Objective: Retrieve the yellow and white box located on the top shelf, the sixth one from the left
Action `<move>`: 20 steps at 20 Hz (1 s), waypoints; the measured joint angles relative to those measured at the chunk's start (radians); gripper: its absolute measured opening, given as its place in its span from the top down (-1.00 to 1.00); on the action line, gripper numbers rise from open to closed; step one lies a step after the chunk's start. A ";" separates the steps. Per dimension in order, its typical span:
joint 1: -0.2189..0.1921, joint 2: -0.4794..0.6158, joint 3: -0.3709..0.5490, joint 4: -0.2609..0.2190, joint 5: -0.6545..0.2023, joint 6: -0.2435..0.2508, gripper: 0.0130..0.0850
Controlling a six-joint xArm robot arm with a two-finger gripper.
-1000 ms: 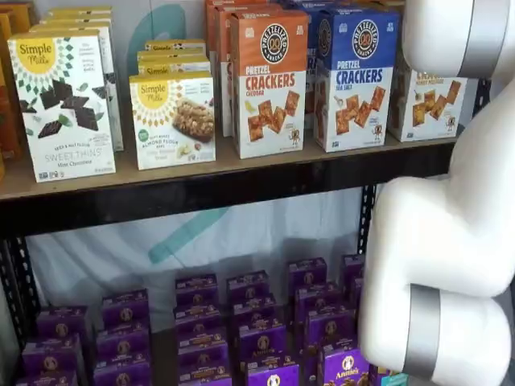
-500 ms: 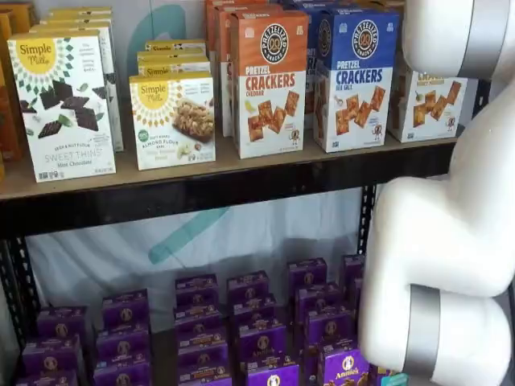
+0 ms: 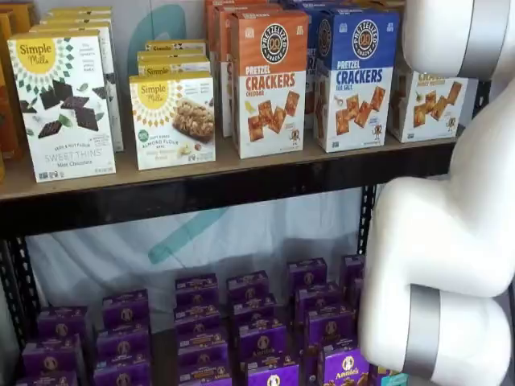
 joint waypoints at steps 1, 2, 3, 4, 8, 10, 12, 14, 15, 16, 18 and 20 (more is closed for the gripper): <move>-0.001 0.001 -0.002 0.000 0.001 0.000 -0.56; -0.001 0.001 -0.003 0.001 0.003 0.000 -0.56; -0.001 0.001 -0.003 0.001 0.003 -0.001 -0.56; -0.002 0.001 -0.003 0.001 0.003 -0.001 -0.56; -0.005 -0.001 0.000 0.004 0.003 -0.002 -0.44; -0.006 -0.001 -0.001 0.007 0.004 -0.003 -0.44; -0.006 0.000 -0.003 0.005 0.006 -0.004 -0.44; -0.006 0.001 -0.005 0.002 0.006 -0.005 -0.44; -0.007 0.000 -0.004 0.001 0.006 -0.005 -0.44; -0.007 -0.001 -0.003 0.001 0.005 -0.006 -0.44; -0.009 -0.002 0.000 0.001 0.003 -0.008 -0.44; -0.012 -0.002 -0.001 0.004 0.005 -0.010 -0.44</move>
